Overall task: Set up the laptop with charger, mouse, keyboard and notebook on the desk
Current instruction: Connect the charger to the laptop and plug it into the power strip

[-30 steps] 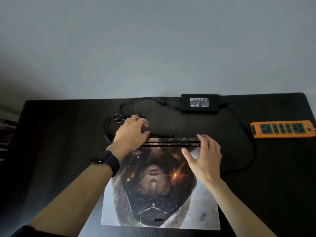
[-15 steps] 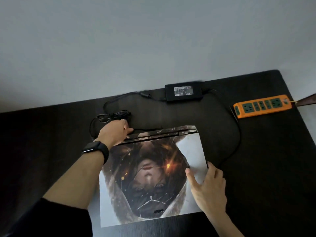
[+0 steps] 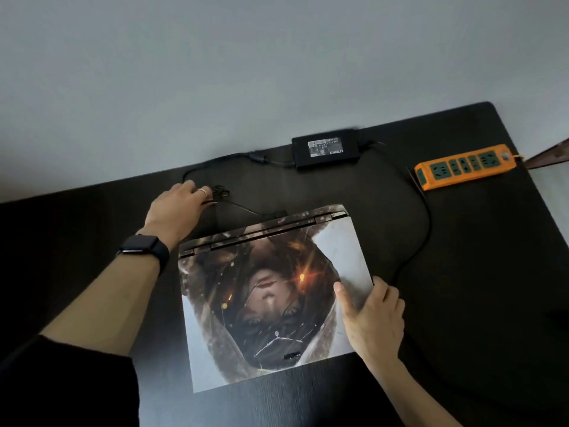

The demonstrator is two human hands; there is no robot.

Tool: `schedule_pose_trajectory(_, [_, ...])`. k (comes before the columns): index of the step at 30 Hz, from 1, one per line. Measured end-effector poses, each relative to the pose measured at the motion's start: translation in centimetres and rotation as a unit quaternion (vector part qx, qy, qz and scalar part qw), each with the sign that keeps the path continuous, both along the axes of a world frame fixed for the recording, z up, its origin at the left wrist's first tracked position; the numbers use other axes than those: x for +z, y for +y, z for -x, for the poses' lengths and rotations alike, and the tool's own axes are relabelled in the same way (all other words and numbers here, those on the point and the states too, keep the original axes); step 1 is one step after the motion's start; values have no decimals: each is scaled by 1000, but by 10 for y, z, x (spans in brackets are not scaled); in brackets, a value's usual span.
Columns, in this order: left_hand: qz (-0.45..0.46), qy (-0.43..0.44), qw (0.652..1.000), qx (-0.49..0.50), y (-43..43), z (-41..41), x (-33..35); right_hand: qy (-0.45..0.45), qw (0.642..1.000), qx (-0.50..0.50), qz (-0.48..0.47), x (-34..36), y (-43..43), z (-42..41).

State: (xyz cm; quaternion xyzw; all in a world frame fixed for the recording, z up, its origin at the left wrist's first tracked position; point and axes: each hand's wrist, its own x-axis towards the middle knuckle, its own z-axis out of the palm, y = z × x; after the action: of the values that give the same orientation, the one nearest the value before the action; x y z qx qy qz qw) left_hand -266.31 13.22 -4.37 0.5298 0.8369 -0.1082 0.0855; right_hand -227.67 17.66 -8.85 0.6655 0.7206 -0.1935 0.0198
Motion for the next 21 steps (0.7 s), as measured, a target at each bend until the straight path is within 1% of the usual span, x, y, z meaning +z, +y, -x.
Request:
schedule_pose_trajectory(2, [75,5,997,14,-17,-5,-2,3,1000,-16,1,0,-4,3])
schedule_pose_trajectory(3, [91,-17,995,34,-26,-12,-5,5,1000,-22,7,-1,-5,3])
schedule_pose_trajectory(4, [85,-51,993,65,-34,-20,-9,8,999,-29,14,-1,-6,4])
schedule_pose_trajectory(6, [30,-111,985,132,-44,-36,-15,21,999,-39,24,-2,-6,5])
schedule_pose_trajectory(10, [-68,-114,974,183,-48,-71,-29,39,996,-58,47,-3,-6,5])
schedule_pose_trajectory(13, [-119,-73,968,209,-50,-94,-44,40,996,-58,48,-4,-13,6])
schedule_pose_trajectory(15, [-133,-45,963,228,-49,-103,-52,34,998,-52,27,-6,-18,8])
schedule_pose_trajectory(17, [-135,-35,958,251,-49,-112,-55,32,998,-40,24,-6,-18,8])
schedule_pose_trajectory(19, [-139,-27,958,249,-45,-126,-50,38,998,-30,41,-4,-15,6])
schedule_pose_trajectory(21, [-109,-52,963,240,-39,-148,-40,54,996,-20,69,0,-11,4])
